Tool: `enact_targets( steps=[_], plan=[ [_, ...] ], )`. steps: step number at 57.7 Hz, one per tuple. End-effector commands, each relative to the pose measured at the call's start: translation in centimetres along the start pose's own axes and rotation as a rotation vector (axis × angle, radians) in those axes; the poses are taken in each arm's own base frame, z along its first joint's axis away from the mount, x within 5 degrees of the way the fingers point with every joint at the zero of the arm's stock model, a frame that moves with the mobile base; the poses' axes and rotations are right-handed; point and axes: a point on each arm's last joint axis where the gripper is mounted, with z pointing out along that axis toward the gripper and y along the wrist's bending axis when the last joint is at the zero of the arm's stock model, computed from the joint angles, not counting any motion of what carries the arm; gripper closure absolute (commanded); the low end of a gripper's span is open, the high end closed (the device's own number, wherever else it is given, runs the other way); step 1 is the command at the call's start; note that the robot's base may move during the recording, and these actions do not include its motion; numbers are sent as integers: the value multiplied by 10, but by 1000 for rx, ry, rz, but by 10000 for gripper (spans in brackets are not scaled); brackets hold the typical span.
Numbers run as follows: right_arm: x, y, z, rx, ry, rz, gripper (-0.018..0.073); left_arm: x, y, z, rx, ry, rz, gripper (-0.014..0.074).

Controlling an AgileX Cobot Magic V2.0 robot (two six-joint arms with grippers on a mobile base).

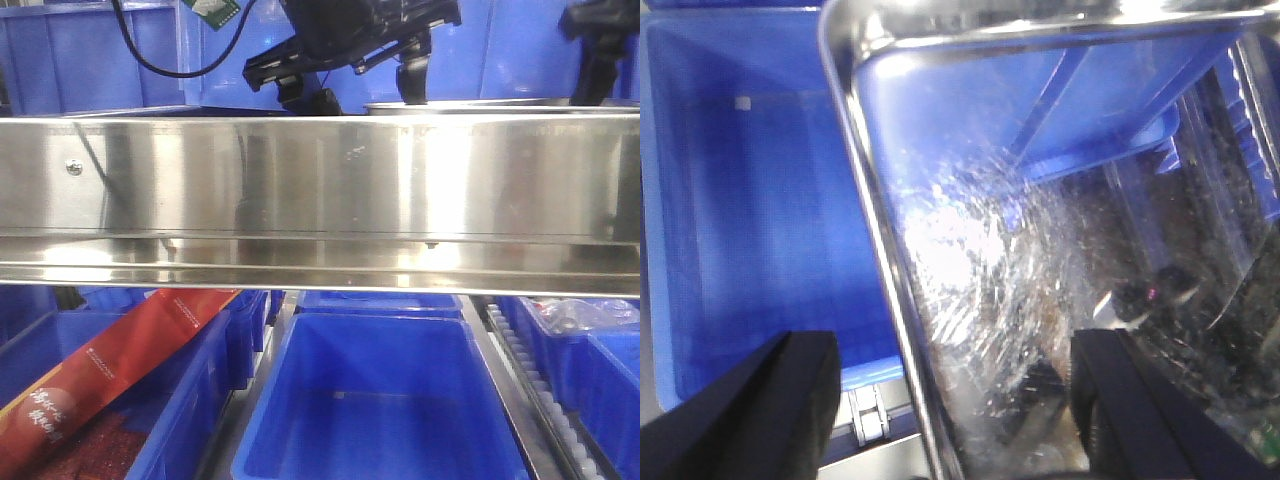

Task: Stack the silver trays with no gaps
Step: 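Grasp the silver tray's side rims with the left and right grippers, then lift the silver tray with both grippers and pull it off the shelf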

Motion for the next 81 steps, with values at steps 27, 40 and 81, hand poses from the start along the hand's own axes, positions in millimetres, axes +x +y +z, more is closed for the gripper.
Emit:
enact_targets(
  steps=[27,40,81],
  plan=[
    [-5,-2,4,9,-33,-5,241,-4,-3,-3,13,-37,1,216],
    [-5,-2,4,9,-33,-5,316,-4,-3,-3,13,-37,1,216],
    [-5,-2,5,9,-35,-7,316,-3,-4,-3,26,-31,-11,216]
  ],
)
